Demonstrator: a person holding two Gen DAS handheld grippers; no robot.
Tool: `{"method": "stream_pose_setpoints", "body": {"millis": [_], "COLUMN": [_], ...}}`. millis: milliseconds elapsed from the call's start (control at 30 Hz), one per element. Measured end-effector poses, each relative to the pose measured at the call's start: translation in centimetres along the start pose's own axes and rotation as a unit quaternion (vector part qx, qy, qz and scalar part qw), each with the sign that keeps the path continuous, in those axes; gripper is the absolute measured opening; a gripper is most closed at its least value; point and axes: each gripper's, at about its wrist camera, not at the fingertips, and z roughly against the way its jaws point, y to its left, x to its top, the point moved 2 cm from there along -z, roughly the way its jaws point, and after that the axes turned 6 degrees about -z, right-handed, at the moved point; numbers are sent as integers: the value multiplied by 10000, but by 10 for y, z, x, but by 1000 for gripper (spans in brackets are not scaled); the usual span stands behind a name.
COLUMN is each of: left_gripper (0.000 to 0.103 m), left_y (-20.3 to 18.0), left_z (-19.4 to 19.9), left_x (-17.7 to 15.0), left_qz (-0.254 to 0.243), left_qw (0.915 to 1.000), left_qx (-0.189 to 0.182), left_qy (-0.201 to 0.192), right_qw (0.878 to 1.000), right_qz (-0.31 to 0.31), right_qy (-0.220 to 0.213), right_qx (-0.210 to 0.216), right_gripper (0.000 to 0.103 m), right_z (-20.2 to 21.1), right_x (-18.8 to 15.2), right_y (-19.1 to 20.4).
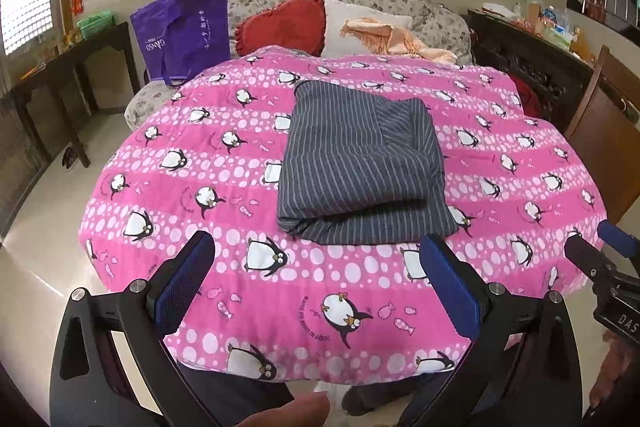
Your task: Fold large clothes
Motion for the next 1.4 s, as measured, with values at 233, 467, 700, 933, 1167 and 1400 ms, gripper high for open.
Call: {"method": "stream_pose_setpoints", "body": {"millis": [233,467,700,933,1167,1400], "left_gripper": [103,103,103,103,103,103], "left_y": [-3,-8,16,25,27,32], "left_z": [-5,-34,-70,-91,-114,-124], "left_x": [-3,14,25,52,60,68], "left_qz": [-21,5,333,391,367,484], "left_qw": [10000,9990,9936,9893,9856,9835], "left_qx": [-16,-199,-404,-413,-326,-403], "left_qy": [70,388,1005,1342,1621,1697], "right_qw": [9999,9997,9975,9964,9948,9920], "right_qz": [64,67,49,67,182,217], "right_qy": [20,228,707,832,962,1224], "right_qx": [76,19,87,130,264,231], "right_gripper": [85,85,85,85,85,85], "right_z": [0,-13,-51,-69,-82,-106], "right_x": [-1,17,18,46,65,75], "right_y": [2,-1,-3,-1,8,8]}}
